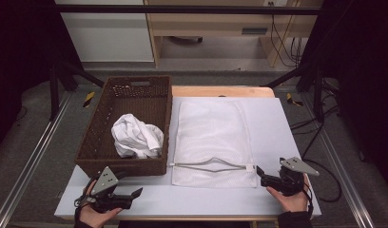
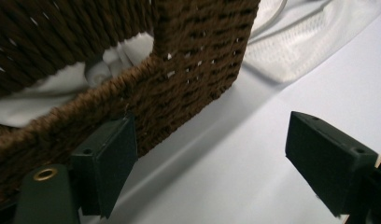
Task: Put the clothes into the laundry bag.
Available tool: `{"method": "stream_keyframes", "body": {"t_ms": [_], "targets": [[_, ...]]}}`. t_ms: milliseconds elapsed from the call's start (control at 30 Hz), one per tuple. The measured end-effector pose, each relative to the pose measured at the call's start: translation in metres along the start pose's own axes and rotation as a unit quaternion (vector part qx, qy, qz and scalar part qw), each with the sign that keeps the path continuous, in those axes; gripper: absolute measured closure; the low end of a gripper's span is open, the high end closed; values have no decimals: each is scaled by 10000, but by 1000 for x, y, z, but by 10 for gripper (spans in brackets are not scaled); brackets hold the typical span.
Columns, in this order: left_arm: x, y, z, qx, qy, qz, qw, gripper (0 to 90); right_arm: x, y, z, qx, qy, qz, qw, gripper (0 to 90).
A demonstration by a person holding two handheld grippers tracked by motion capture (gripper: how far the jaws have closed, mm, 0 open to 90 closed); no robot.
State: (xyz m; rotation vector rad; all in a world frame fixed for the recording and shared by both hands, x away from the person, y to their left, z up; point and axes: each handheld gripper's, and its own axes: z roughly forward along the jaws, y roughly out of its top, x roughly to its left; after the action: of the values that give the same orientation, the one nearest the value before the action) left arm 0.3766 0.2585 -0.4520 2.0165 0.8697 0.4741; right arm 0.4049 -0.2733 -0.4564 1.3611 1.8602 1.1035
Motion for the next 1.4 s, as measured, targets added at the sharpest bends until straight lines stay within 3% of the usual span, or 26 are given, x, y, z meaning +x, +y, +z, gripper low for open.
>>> {"method": "stream_keyframes", "body": {"t_ms": [367, 700, 867, 900, 1167, 1400], "targets": [[-7, 11, -20, -529, 63, -148, 9985, 178, 1, 1, 0, -76, 27, 104, 9999, 76], [-5, 32, -41, -960, 213, -196, 9950, 177, 5, 7, -1, -91, 51, 32, 9999, 75], [-2, 44, -45, -1000, 323, -159, 9943, 169, 5, 10, -3, -152, 55, 35, 9999, 75], [1, 50, -46, -1001, 413, -139, 9940, 162, 6, 10, -3, -154, 53, 31, 9999, 75], [19, 79, -48, -1022, 551, -166, 9931, 152, 7, 11, -2, -136, 38, -35, 9999, 74], [37, 100, -43, -873, 729, -233, 9932, 144, 9, 12, -2, -107, 67, -73, 9999, 79]]}}
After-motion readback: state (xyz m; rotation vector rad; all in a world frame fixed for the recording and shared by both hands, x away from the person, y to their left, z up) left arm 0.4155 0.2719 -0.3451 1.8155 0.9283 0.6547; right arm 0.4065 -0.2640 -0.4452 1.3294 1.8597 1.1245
